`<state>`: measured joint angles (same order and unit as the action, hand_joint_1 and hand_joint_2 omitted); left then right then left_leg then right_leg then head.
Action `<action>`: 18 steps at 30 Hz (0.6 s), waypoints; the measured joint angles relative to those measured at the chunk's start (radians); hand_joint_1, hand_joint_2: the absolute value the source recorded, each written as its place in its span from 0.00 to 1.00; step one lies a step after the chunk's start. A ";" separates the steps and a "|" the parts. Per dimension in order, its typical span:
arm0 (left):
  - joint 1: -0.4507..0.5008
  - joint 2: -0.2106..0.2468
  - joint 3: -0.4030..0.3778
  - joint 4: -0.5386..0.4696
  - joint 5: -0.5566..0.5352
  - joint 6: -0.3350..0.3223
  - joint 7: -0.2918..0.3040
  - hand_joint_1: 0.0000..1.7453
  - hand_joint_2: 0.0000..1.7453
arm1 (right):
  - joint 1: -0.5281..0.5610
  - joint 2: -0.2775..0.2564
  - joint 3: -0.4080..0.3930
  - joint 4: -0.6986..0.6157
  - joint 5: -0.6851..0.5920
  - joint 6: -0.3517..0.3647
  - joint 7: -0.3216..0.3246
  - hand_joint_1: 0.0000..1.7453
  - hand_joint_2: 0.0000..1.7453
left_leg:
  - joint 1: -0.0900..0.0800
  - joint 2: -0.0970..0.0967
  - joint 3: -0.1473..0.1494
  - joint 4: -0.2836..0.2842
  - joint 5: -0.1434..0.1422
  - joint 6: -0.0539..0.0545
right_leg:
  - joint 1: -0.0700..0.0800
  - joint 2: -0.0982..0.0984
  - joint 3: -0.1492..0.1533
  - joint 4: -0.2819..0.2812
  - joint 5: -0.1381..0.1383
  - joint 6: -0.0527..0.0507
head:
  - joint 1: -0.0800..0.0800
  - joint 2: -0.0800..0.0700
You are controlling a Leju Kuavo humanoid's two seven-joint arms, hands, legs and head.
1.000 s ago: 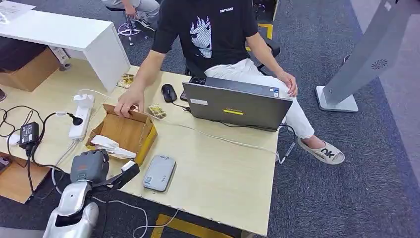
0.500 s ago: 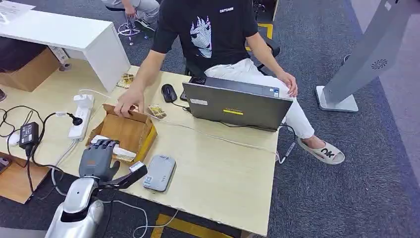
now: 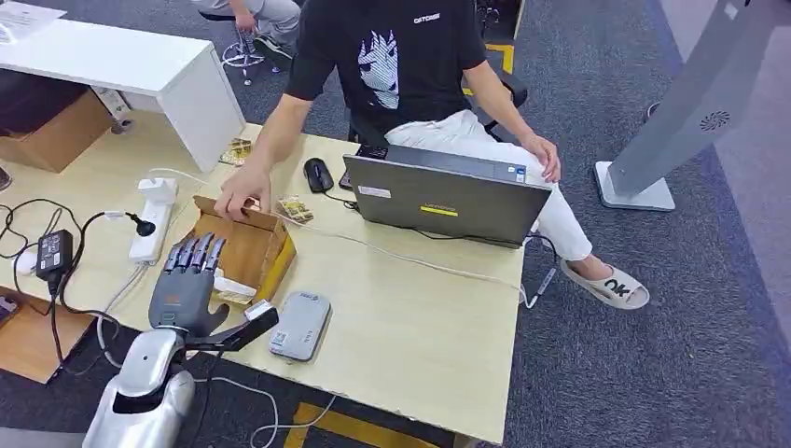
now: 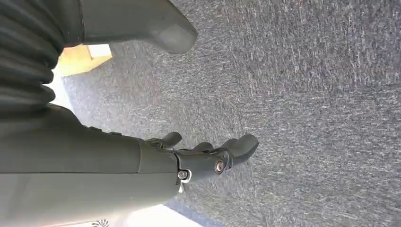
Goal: Pass the card to the sensor for recognition and then transmit it.
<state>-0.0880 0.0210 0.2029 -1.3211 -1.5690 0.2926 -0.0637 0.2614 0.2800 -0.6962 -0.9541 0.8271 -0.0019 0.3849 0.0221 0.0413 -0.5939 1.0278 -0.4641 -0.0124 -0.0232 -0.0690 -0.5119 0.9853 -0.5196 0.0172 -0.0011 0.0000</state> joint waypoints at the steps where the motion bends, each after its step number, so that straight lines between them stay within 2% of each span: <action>1: 0.000 0.000 0.000 -0.001 0.000 0.000 0.000 0.00 1.00 | 0.000 0.000 0.000 0.000 0.000 -0.001 0.001 0.00 1.00 | 0.000 0.000 0.000 0.000 0.000 0.000 | 0.000 0.000 0.000 0.000 0.000 0.000 | 0.000 0.000; 18: 0.000 0.000 0.000 -0.007 0.000 -0.002 -0.002 0.00 1.00 | 0.000 0.000 0.001 0.000 -0.011 -0.002 0.002 0.00 1.00 | 0.000 0.000 0.000 0.000 0.000 0.000 | 0.000 0.000 0.000 0.000 0.000 0.000 | 0.000 0.000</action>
<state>-0.0880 0.0206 0.2029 -1.3279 -1.5690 0.2903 -0.0656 0.2613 0.2800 -0.6954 -0.9541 0.8160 -0.0034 0.3864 0.0221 0.0413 -0.5939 1.0278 -0.4640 -0.0124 -0.0232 -0.0690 -0.5119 0.9853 -0.5195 0.0172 -0.0011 0.0000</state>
